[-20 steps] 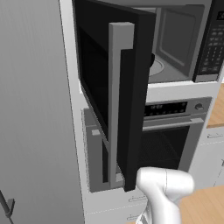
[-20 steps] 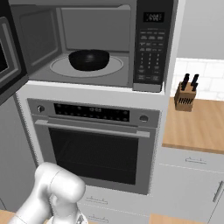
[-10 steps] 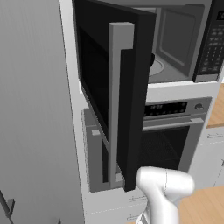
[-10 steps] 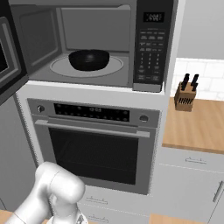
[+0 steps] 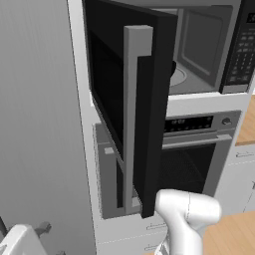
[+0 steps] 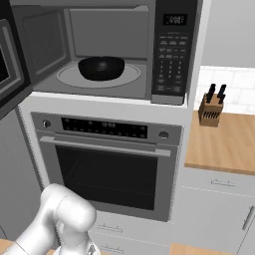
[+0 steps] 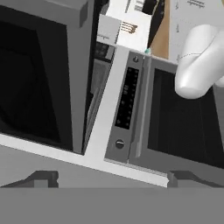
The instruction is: Open the microwave, place the bowl with waffle inside the microwave, then close the microwave door and turn it on.
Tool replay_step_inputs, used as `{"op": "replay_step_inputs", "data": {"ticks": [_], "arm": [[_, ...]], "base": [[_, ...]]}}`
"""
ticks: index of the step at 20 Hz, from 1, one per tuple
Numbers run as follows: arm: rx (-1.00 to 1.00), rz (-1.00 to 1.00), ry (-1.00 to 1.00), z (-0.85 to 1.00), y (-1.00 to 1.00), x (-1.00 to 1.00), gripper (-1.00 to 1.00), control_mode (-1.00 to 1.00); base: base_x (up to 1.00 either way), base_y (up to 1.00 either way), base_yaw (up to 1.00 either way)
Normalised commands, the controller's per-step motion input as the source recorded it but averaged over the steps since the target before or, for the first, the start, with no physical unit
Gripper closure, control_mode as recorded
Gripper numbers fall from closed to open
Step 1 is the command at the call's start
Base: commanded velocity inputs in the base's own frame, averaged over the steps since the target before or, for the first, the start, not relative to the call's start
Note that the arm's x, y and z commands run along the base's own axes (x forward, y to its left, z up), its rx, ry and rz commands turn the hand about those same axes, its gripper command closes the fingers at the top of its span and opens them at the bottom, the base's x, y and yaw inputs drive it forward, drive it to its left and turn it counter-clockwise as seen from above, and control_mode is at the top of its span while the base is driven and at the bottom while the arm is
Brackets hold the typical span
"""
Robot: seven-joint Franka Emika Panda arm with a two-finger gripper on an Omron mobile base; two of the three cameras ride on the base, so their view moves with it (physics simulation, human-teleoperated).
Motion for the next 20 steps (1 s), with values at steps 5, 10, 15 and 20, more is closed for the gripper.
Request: {"op": "replay_step_inputs", "data": {"ticks": [5, 10, 15, 20], "arm": [[0.00, -0.01, -0.14, -0.92, 0.17, 0.88, -1.00, -1.00], [0.01, -0.01, -0.20, -0.15, 0.12, 0.47, -1.00, -1.00], [0.07, 0.00, -0.04, -0.15, 0.00, 1.00, -1.00, -1.00], [0.06, 0.00, -0.09, -0.01, 0.00, 0.83, -1.00, -1.00]], "base": [[0.00, 0.00, 0.00], [0.00, 0.00, 0.00], [0.00, 0.00, 0.00], [0.00, 0.00, 0.00]]}}
